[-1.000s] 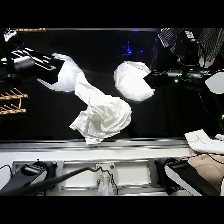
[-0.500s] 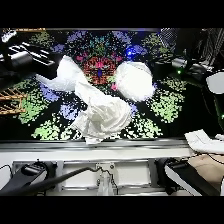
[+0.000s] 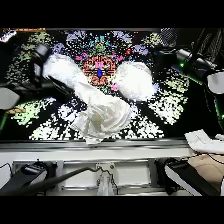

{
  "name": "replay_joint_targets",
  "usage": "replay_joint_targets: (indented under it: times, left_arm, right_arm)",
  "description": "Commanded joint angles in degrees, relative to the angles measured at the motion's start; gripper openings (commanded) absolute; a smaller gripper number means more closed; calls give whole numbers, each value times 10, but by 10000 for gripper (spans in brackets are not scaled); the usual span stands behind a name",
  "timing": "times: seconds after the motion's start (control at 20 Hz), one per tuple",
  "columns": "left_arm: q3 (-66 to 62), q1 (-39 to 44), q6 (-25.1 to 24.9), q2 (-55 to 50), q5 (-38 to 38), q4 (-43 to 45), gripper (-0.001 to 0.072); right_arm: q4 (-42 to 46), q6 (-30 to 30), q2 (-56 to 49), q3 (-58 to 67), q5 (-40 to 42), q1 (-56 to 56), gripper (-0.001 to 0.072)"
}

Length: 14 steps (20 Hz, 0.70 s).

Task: Fold the clothes and pants, and hang the long-sleeved shirts on hangers.

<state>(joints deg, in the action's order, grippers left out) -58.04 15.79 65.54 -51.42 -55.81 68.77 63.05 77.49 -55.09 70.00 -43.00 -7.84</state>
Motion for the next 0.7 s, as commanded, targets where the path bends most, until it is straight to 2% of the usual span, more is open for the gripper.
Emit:
replay_joint_targets:
  times: [0.0, 0.1, 0.15, 0.35, 0.5, 0.65]
  left_arm:
    - [118, -2, -53, -2, 79, -91, 373]
    - [152, -2, -141, -11, 107, -169, 374]
    - [155, -2, -154, -22, 111, -202, 385]
    - [155, -2, -155, -92, 111, -359, 385]
    - [154, -2, -163, -144, 111, -409, 385]
    - [154, -2, -204, -185, 111, -467, 385]
  right_arm:
    - [-18, 4, 0, -1, -110, -1, 586]
    - [-17, 1, -1, -8, -201, -1, 586]
    - [-18, 0, -1, -15, -235, -1, 586]
    - [-47, 13, 1, -68, -279, -1, 567]
    - [-103, 13, 1, -106, -278, -1, 567]
    - [-114, 13, 1, -130, -274, -22, 567]
